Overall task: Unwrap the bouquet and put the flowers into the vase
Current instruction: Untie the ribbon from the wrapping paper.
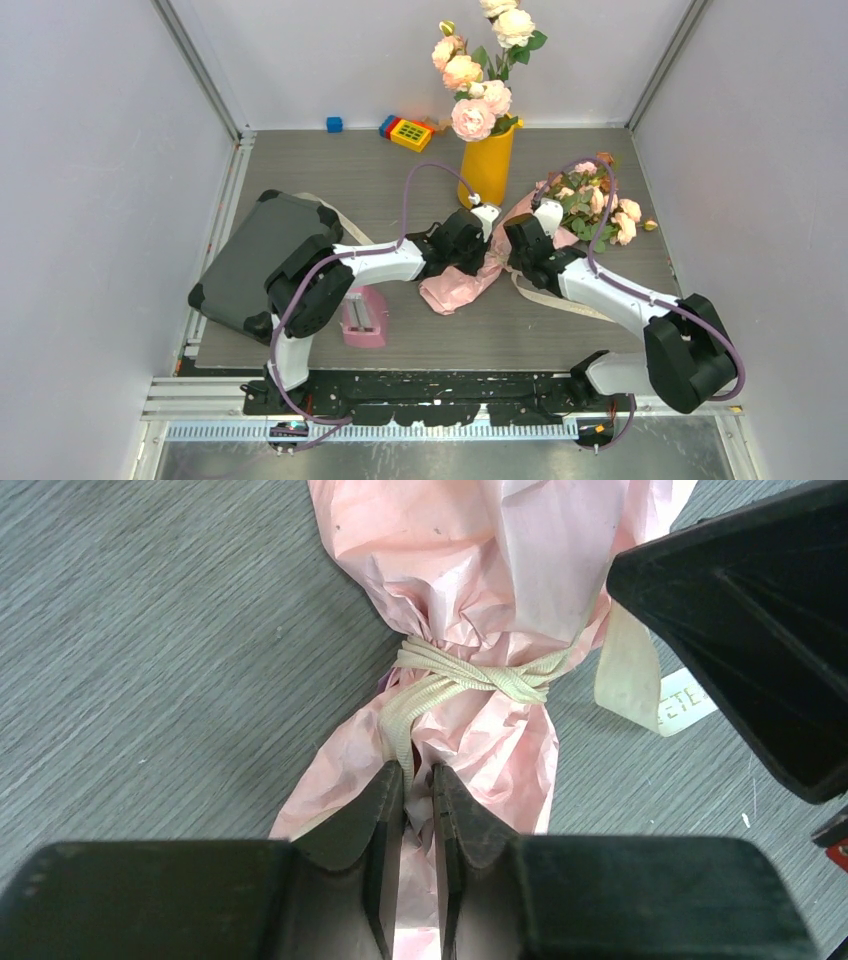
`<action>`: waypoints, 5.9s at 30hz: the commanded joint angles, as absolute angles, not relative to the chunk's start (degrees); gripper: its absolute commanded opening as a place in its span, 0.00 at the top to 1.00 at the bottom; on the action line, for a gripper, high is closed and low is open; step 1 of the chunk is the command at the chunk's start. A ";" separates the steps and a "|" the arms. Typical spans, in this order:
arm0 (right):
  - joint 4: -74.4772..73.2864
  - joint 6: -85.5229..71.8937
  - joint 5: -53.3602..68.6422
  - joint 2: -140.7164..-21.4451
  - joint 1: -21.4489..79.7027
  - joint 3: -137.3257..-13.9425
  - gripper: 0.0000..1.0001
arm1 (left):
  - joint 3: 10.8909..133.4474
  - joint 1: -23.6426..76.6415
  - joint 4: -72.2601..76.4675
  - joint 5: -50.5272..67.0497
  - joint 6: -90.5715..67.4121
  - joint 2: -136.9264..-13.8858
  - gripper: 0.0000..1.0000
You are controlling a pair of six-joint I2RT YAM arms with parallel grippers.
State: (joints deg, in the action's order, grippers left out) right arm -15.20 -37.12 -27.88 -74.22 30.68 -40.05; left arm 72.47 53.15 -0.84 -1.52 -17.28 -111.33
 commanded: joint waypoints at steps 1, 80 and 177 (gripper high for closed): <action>-12.22 -35.77 -33.43 -74.54 30.76 -40.59 1.00 | 71.37 53.26 -1.41 -2.79 -16.02 -112.58 0.84; -4.75 -30.90 -23.29 -65.72 30.94 -30.59 1.00 | 74.06 53.17 -5.97 -2.68 -21.17 -111.09 1.00; -27.48 -51.84 -22.56 -62.32 30.94 -32.57 1.00 | 70.76 48.26 -5.35 -4.45 -29.64 -109.36 1.00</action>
